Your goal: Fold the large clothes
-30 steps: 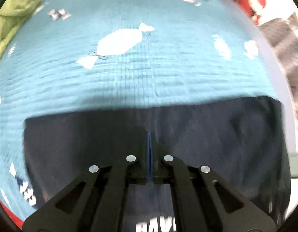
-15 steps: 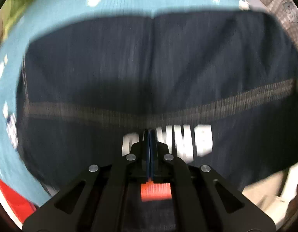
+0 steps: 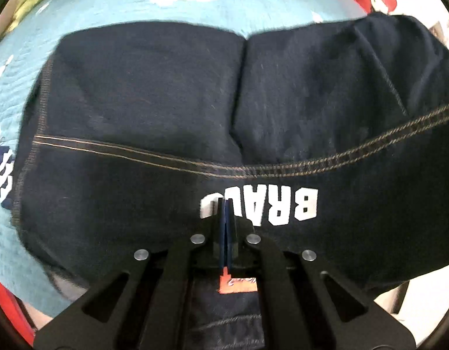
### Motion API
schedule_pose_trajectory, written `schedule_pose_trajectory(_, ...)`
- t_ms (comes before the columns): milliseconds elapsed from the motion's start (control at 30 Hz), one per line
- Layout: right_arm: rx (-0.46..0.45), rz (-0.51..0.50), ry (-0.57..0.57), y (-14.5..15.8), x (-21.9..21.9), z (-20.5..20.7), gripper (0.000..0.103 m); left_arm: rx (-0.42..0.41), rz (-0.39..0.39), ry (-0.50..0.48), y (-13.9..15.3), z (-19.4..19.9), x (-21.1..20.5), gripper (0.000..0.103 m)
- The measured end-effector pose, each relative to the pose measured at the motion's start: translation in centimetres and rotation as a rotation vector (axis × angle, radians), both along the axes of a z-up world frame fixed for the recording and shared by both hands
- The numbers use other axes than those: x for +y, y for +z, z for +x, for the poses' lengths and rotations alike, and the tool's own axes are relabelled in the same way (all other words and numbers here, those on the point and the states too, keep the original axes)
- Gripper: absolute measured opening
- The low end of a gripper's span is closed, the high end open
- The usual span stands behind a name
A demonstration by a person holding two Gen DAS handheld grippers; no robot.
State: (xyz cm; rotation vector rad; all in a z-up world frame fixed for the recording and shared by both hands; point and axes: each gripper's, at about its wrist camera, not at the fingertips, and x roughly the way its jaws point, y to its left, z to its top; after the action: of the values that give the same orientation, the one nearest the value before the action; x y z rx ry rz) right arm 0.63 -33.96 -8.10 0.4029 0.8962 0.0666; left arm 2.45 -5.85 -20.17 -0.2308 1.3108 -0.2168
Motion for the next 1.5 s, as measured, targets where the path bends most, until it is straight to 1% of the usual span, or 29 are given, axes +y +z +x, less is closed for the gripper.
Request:
schedule_pose_trajectory(67,-0.017,-0.049,0.025,1.0,1.9,0.0,0.013,-0.033,0.027,0.020,1.4,0.0,1.3,0.032)
schedule_pose_trajectory(100,-0.022,-0.064,0.034,1.1,2.4,0.0,0.013,-0.043,0.041,0.035,1.8,-0.1,2.2,0.057)
schedule_pose_trajectory(133,-0.032,-0.081,0.054,1.4,3.5,0.0,0.013,-0.061,0.055,0.063,2.4,-0.1,3.4,0.065)
schedule_pose_trajectory(167,-0.039,-0.096,0.071,1.6,4.5,0.1,0.013,-0.093,0.057,0.101,3.3,-0.3,5.2,0.065)
schedule_pose_trajectory(200,-0.042,-0.107,0.081,1.6,5.2,0.2,0.013,-0.109,0.049,0.122,3.9,-0.3,6.7,0.068)
schedule_pose_trajectory(233,-0.044,-0.124,0.098,1.7,6.3,0.3,0.013,-0.117,0.052,0.140,4.5,-0.3,7.9,0.076)
schedule_pose_trajectory(300,-0.053,-0.147,0.128,1.6,8.0,0.6,0.013,-0.137,0.078,0.194,5.4,0.0,10.4,0.088)
schedule_pose_trajectory(333,-0.059,-0.166,0.149,1.6,9.1,0.8,0.013,-0.165,0.097,0.239,6.1,-0.3,11.9,0.090)
schedule_pose_trajectory(367,-0.062,-0.186,0.165,1.5,10.1,1.0,0.013,-0.200,0.100,0.285,6.9,-1.3,13.7,0.090)
schedule_pose_trajectory(400,-0.063,-0.201,0.181,1.3,11.2,1.2,0.013,-0.224,0.100,0.321,7.2,-1.5,15.3,0.093)
schedule_pose_trajectory(433,-0.062,-0.206,0.193,1.1,11.8,1.3,0.013,-0.235,0.102,0.347,8.0,-3.0,16.3,0.094)
schedule_pose_trajectory(533,-0.045,-0.213,0.232,0.1,14.2,1.9,0.013,-0.238,0.115,0.422,8.4,-2.8,19.1,0.094)
schedule_pose_trajectory(600,-0.032,-0.235,0.268,-0.6,16.3,2.3,0.013,-0.265,0.134,0.449,8.6,-3.1,20.3,0.094)
schedule_pose_trajectory(633,-0.025,-0.239,0.281,-0.9,17.1,2.4,0.013,-0.295,0.160,0.458,8.9,-3.6,20.8,0.094)
schedule_pose_trajectory(667,-0.014,-0.240,0.290,-1.3,17.9,2.5,0.013,-0.336,0.202,0.467,9.0,-4.2,21.4,0.094)
schedule_pose_trajectory(700,0.001,-0.238,0.304,-1.8,18.8,2.7,0.013,-0.357,0.235,0.470,9.1,-4.4,21.7,0.094)
schedule_pose_trajectory(733,0.011,-0.238,0.315,-2.3,19.5,2.8,0.013,-0.358,0.263,0.470,8.9,-4.5,22.0,0.094)
schedule_pose_trajectory(767,0.019,-0.241,0.322,-2.6,20.1,2.9,0.013,-0.344,0.275,0.460,8.8,-4.7,22.4,0.094)
schedule_pose_trajectory(833,0.050,-0.250,0.336,-3.7,21.6,3.1,0.013,-0.316,0.270,0.446,8.1,-4.8,23.6,0.094)
schedule_pose_trajectory(867,0.061,-0.252,0.341,-4.2,22.2,3.2,0.013,-0.293,0.290,0.454,7.6,-4.9,24.2,0.094)
schedule_pose_trajectory(933,0.085,-0.253,0.345,-5.2,23.2,3.4,0.013,-0.253,0.303,0.482,6.8,-5.2,25.0,0.094)
schedule_pose_trajectory(1033,0.122,-0.264,0.346,-6.7,24.5,3.5,0.014,-0.176,0.275,0.544,5.7,-5.8,26.7,0.094)
schedule_pose_trajectory(1067,0.133,-0.270,0.346,-7.2,24.9,3.5,0.014,-0.143,0.254,0.560,5.1,-5.9,27.4,0.094)
schedule_pose_trajectory(1133,0.152,-0.288,0.354,-8.2,25.9,3.6,0.014,-0.111,0.235,0.569,4.4,-6.2,28.3,0.094)
schedule_pose_trajectory(1167,0.162,-0.298,0.358,-8.7,26.4,3.6,0.014,-0.108,0.248,0.569,4.2,-6.4,28.4,0.094)
schedule_pose_trajectory(1233,0.179,-0.315,0.356,-9.5,27.2,3.5,0.014,-0.121,0.339,0.540,4.0,-6.7,28.4,0.094)
schedule_pose_trajectory(1300,0.193,-0.336,0.356,-10.4,28.0,3.4,0.014,-0.130,0.390,0.497,3.7,-6.9,28.2,0.094)
schedule_pose_trajectory(1400,0.197,-0.375,0.364,-11.4,29.2,3.2,0.014,-0.119,0.379,0.467,2.8,-7.2,28.4,0.094)
schedule_pose_trajectory(1500,0.177,-0.398,0.393,-11.7,30.3,2.7,0.023,-0.095,0.352,0.462,2.1,-7.4,28.9,0.094)
